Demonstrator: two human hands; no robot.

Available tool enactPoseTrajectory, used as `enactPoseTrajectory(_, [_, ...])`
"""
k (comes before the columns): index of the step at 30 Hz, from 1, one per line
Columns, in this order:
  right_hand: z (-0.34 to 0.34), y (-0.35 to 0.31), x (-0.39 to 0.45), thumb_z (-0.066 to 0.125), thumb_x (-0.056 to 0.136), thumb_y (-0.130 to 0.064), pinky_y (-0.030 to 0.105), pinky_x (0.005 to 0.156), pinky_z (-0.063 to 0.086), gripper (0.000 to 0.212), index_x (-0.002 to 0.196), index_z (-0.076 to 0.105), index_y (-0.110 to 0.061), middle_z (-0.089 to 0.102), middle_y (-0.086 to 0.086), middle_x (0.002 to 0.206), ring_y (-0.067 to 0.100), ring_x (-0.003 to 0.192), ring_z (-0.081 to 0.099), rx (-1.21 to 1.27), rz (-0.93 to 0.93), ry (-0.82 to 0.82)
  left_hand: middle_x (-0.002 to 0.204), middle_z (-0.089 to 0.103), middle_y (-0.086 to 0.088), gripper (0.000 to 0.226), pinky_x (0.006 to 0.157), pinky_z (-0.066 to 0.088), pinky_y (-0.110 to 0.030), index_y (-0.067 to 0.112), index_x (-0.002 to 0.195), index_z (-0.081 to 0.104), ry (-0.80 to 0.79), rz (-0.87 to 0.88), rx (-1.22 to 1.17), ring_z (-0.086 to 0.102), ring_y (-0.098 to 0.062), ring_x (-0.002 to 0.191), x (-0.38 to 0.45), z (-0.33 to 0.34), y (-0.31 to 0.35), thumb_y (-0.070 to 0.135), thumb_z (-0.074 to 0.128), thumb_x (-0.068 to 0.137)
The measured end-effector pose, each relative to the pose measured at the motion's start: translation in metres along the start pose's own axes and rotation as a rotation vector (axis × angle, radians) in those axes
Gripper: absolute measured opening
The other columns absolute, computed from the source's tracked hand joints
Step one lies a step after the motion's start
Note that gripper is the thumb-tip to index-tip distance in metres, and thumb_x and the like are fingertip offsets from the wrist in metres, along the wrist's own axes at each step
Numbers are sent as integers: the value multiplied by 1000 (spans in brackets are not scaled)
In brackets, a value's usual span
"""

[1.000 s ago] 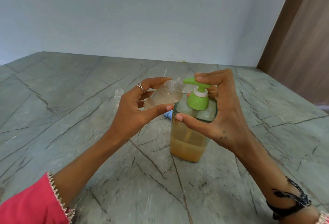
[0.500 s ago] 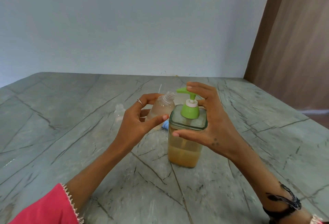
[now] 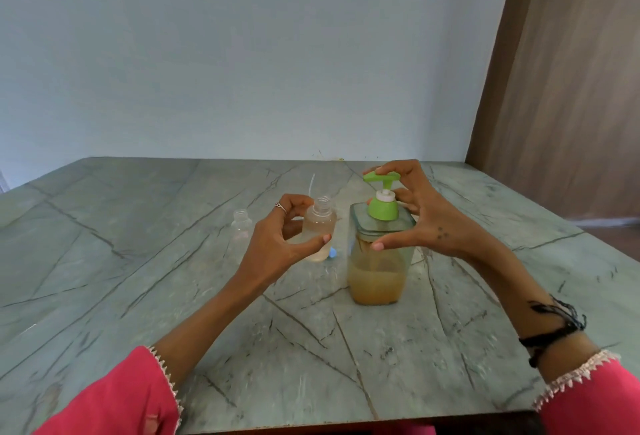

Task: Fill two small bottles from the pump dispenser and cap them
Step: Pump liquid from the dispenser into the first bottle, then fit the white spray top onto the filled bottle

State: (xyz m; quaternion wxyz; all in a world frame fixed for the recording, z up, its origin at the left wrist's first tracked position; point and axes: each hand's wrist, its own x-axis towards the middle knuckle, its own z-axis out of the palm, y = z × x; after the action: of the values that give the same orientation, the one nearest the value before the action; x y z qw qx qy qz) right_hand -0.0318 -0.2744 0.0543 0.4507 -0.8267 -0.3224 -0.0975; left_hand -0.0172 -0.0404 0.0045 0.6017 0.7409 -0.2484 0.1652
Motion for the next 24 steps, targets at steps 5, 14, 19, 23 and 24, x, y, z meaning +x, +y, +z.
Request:
enactPoseTrajectory(5, [-24,1,1,89,60,-26,22,98,36,84,117,36,-56,41,-32,134,-9,125,42,-33,102,-121,99,63,13,45,71,51,-11,33,98,50,21,-36,40,65,4,84,-4,-3,-1,10,79,71])
enactPoseTrajectory(14, [-20,-25,1,83,59,-56,20,103,29,86,129,34,-46,42,-24,136,-6,129,39,-214,92,29,103,58,8,38,68,46,-12,34,97,48,92,-139,132,60,-8,89,-8,-13,-1,19,75,76])
enactPoseTrajectory(19, [7,-58,1,77,67,-47,-7,90,25,68,125,43,-38,44,-22,126,-23,113,38,-370,-88,200,103,62,3,37,67,47,-11,27,102,51,108,-180,180,62,-9,87,-10,-21,1,22,76,75])
enactPoseTrajectory(23, [38,-76,2,80,72,-37,-1,93,33,53,118,53,-30,53,-25,116,-19,110,47,-265,-170,319,90,58,10,39,61,43,-8,25,105,50,117,-188,237,58,0,78,-10,-23,8,23,76,75])
enactPoseTrajectory(24, [48,-79,2,80,73,-35,3,93,38,49,114,54,-30,57,-23,112,-14,107,53,-211,-177,338,88,58,10,39,61,44,-8,24,105,51,117,-191,240,58,0,77,-11,-24,8,24,76,75])
